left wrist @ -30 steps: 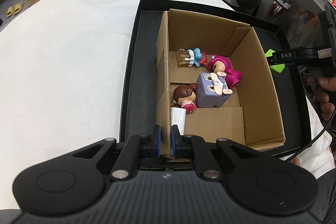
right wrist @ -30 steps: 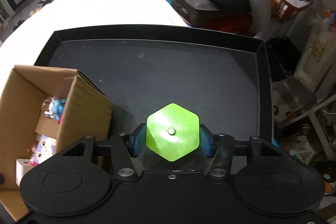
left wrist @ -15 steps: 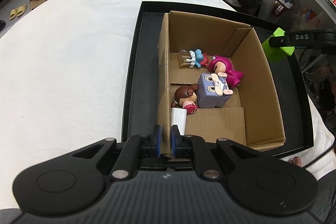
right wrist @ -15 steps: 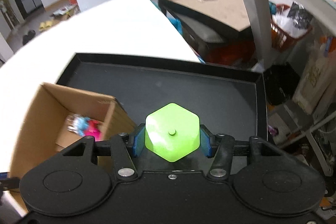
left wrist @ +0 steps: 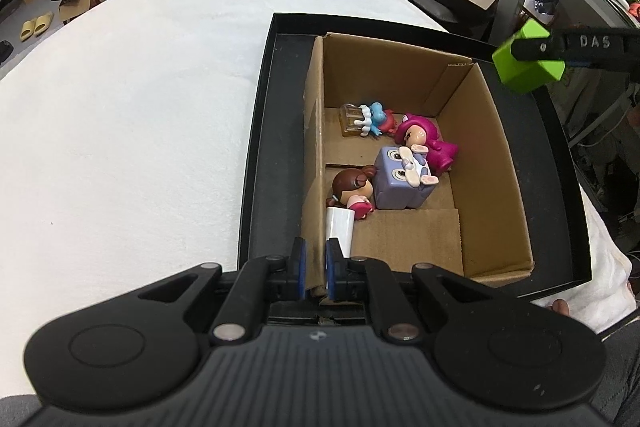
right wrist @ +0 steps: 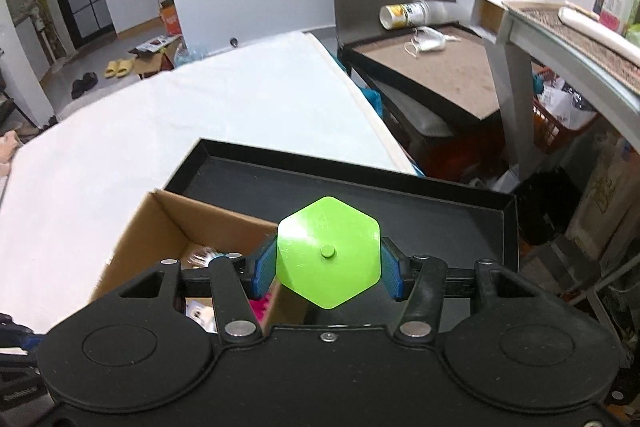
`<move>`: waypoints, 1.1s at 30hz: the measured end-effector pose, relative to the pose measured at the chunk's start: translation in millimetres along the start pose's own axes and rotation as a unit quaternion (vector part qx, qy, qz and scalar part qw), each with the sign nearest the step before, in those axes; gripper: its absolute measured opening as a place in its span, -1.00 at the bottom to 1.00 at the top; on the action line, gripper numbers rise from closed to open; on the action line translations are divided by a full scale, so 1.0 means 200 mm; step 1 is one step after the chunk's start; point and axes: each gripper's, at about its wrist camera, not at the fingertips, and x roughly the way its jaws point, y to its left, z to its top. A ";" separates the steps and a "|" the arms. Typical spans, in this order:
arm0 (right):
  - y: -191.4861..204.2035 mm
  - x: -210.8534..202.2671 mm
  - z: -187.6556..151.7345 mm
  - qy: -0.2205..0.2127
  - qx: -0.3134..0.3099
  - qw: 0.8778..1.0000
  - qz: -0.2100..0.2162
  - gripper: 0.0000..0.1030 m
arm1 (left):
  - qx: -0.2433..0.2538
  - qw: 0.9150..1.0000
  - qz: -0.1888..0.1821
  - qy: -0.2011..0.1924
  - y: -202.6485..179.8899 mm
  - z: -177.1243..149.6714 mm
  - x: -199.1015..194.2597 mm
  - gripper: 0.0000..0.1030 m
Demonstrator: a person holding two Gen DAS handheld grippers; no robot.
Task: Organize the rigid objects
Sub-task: 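Lift the green hexagonal box and carry it over the cardboard box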
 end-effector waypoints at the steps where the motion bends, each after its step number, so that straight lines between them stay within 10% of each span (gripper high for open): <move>1: 0.01 -0.01 0.00 -0.003 0.000 1.000 0.003 0.00 | 0.000 1.000 -0.001 0.000 0.00 0.00 0.00 -0.82; 33: 0.42 0.07 -0.03 0.034 -0.078 0.994 0.063 0.01 | -0.016 0.999 -0.032 -0.002 0.07 0.00 0.01 -0.82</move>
